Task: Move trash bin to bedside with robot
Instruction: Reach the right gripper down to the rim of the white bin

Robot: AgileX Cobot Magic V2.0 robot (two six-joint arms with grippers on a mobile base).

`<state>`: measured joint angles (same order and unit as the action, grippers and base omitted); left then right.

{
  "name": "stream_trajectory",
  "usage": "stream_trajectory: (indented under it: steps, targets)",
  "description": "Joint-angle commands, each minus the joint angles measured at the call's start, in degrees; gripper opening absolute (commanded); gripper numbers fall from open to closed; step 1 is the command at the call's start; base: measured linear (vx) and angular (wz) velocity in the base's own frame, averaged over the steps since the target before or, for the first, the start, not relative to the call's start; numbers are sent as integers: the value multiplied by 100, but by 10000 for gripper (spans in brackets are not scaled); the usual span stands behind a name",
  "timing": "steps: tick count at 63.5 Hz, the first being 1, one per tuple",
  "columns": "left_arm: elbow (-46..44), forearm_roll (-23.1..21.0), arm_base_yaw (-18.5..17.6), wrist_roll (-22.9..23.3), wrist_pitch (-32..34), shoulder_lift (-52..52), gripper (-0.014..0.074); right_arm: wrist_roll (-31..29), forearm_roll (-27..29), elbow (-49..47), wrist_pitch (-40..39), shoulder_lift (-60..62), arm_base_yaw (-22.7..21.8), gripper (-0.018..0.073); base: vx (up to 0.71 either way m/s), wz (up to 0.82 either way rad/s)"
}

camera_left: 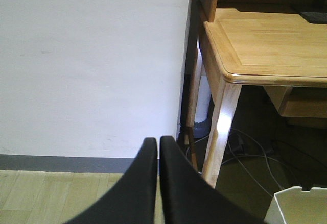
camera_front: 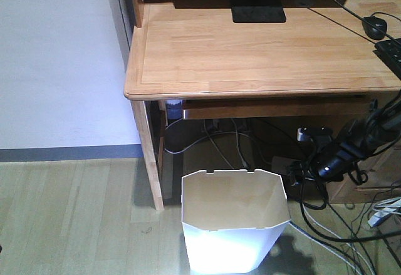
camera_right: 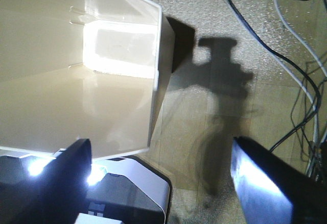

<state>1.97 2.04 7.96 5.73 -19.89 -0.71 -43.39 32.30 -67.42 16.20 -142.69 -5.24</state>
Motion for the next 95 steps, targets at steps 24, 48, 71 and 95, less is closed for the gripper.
stream_trajectory:
  steps: [24,48,71,95]
  targets:
    - [19,-13,-17,25,376,-81,-6,-861,833,-1130,-140,-983,79,549,0,0]
    - [19,-13,-17,25,376,-81,-6,-861,833,-1942,178,-1844,79,573,0,0]
    - [19,-13,-17,25,376,-81,-6,-822,849,-2783,323,-2660,79,538,0,0]
    - [19,-13,-17,25,376,-81,-6,-512,826,-3642,1103,-3192,79,193,0,0]
